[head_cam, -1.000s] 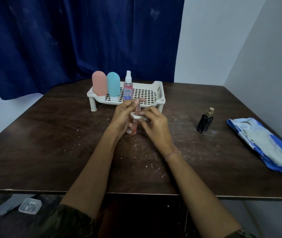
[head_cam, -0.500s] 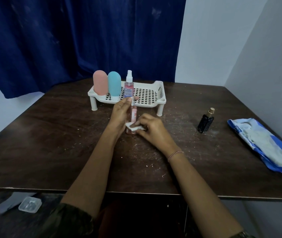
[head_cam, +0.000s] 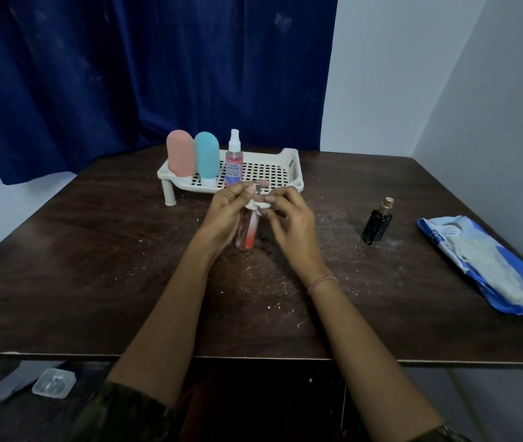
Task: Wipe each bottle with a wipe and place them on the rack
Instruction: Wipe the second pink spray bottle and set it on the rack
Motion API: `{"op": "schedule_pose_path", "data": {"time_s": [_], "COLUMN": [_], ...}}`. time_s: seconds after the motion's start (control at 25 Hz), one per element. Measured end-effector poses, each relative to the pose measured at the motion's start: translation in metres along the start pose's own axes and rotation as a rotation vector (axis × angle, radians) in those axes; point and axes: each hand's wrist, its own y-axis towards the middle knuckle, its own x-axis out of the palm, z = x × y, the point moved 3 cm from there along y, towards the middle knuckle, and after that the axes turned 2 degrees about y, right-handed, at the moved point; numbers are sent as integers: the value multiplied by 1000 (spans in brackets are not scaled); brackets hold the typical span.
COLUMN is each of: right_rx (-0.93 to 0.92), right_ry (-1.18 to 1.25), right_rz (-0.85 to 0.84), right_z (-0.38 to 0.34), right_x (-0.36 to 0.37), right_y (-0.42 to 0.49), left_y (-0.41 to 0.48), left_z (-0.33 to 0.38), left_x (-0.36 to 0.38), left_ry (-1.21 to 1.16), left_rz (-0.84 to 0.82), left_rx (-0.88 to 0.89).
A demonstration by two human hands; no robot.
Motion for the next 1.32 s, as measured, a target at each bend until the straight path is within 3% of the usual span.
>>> {"op": "schedule_pose_path", "data": {"time_s": [0.24,0.56,0.68,0.88,1.32], "right_rx": [79,-29,-64,18,53], "right_ry": [16,-146,-125,-41,-12], "right_rz": [-47,-492,-388,30,27], "right_z": [4,5,1,-1,1], "right_x": [2,25,22,3,4], "right_y": [-2,-13,-10,-2,-2], "left_y": [0,5,4,2,1], "left_z": [1,1,0,-1,-2], "left_x": [-4,-17,-15,-3,-3], "left_ry": [-27,150,131,30,-2], "left_rz": [8,220,190,72,67], "left_rx": [9,103,101,120,125]}}
